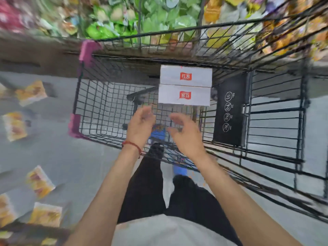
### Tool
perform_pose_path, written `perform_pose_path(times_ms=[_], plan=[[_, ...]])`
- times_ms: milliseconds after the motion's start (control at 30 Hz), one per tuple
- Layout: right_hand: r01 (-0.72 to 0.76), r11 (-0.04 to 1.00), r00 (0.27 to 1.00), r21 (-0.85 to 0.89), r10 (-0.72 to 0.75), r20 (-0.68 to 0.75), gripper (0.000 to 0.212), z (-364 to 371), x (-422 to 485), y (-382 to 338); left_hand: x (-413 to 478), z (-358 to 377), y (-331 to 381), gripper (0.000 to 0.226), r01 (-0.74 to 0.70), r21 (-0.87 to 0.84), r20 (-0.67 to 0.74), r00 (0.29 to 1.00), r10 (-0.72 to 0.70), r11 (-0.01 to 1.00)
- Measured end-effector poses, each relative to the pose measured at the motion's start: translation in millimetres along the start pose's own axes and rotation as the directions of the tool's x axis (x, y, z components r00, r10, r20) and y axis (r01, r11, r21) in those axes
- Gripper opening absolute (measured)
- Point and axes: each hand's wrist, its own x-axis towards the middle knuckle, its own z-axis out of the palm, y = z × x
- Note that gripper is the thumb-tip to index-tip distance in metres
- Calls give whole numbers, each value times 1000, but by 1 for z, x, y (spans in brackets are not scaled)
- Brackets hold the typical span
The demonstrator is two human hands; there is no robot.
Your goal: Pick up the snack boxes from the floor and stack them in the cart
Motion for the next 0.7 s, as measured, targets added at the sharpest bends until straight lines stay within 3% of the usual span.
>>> perform_pose_path(times_ms=[367,700], plan=[[169,983,940,74,-184,287,30,36,-105,-62,-170,-94,-24,25,-83,-116,-263,964,50,990],[276,960,776,43,-250,579,32,181,-186,-119,-255,-219,-111,24,-92,-340,-491,866,-93,936]])
